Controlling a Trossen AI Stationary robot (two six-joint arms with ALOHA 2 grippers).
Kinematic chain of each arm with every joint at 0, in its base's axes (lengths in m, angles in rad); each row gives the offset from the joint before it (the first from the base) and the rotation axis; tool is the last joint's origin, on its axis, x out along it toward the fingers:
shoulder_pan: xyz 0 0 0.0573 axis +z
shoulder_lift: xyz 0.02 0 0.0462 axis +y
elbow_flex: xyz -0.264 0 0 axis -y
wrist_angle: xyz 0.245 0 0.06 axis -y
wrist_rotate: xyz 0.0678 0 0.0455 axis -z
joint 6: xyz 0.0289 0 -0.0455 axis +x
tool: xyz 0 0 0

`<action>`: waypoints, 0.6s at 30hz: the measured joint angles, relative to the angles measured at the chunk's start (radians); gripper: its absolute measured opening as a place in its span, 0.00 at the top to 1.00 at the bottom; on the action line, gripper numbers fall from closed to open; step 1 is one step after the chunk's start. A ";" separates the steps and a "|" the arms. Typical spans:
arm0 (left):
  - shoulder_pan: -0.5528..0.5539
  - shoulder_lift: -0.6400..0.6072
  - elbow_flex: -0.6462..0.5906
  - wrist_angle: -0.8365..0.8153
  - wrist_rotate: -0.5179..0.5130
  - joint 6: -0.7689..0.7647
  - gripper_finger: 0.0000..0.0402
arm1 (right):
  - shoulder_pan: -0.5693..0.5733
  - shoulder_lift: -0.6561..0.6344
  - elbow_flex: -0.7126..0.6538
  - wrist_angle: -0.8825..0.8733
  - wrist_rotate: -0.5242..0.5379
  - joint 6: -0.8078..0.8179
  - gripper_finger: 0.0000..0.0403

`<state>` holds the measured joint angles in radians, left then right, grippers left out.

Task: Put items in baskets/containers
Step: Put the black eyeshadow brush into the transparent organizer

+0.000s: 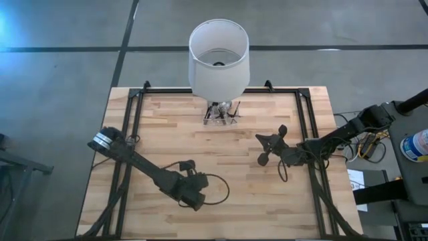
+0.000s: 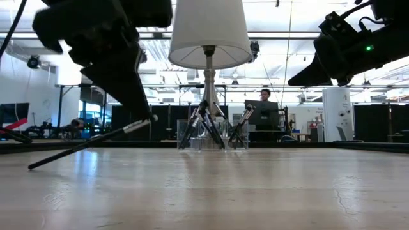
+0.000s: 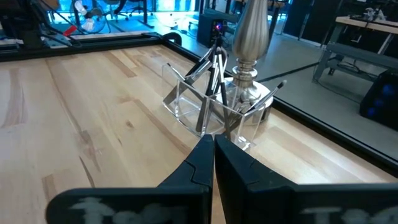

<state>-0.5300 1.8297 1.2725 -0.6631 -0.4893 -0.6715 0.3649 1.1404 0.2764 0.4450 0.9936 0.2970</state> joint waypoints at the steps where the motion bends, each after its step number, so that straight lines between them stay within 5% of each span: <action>1: -0.001 -0.011 -0.009 0.005 -0.001 -0.004 1.00 | 0.000 0.000 0.000 0.000 0.000 0.000 0.98; 18: 0.020 -0.038 -0.233 0.229 0.091 -0.067 1.00 | 0.000 0.000 0.000 0.001 -0.001 0.010 0.98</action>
<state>-0.5098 1.7912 1.0395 -0.4345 -0.3987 -0.7387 0.3645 1.1404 0.2764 0.4457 0.9928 0.3073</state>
